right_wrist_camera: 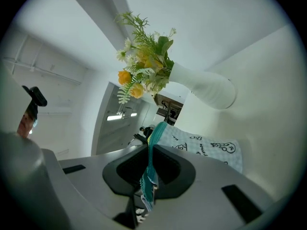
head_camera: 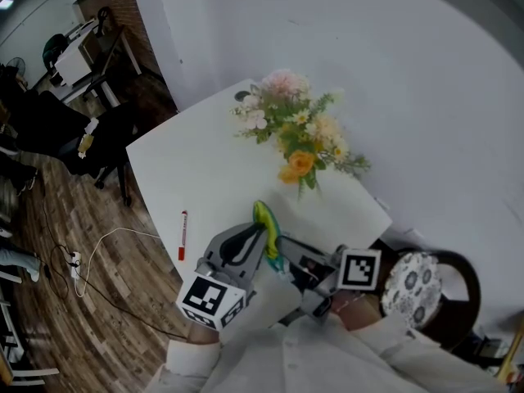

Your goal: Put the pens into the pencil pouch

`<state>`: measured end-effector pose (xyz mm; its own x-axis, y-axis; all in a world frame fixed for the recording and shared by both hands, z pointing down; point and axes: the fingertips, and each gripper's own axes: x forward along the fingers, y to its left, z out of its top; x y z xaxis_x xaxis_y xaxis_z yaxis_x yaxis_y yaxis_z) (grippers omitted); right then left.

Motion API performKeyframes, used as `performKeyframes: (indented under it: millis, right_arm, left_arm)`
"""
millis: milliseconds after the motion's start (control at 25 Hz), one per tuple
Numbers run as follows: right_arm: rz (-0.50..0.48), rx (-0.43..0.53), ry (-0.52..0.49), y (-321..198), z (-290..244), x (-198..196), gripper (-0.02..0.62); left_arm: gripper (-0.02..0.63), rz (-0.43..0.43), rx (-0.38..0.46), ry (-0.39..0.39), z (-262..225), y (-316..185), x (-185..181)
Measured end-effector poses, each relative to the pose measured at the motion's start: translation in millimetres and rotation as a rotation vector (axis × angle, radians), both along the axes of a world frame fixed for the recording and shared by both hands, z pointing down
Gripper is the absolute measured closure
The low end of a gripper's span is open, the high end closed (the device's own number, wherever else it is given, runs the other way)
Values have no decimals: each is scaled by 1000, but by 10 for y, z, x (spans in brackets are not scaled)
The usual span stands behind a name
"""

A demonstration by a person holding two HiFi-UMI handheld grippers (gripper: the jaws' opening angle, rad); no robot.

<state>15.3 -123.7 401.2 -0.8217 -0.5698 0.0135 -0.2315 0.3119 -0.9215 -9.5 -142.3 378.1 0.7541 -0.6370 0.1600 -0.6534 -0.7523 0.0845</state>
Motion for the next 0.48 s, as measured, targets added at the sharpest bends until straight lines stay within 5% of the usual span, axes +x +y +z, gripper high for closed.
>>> performKeyframes:
  millis: [160,480]
  right_arm:
    - [3,-7,-90,-19,-116,-2,561]
    - [-9,-19,-54,1,-31,-19,561]
  left_arm:
    - [563,-16,17,-48,11,-23,-36]
    - [563,-15,-11,-44,47,-23,-63]
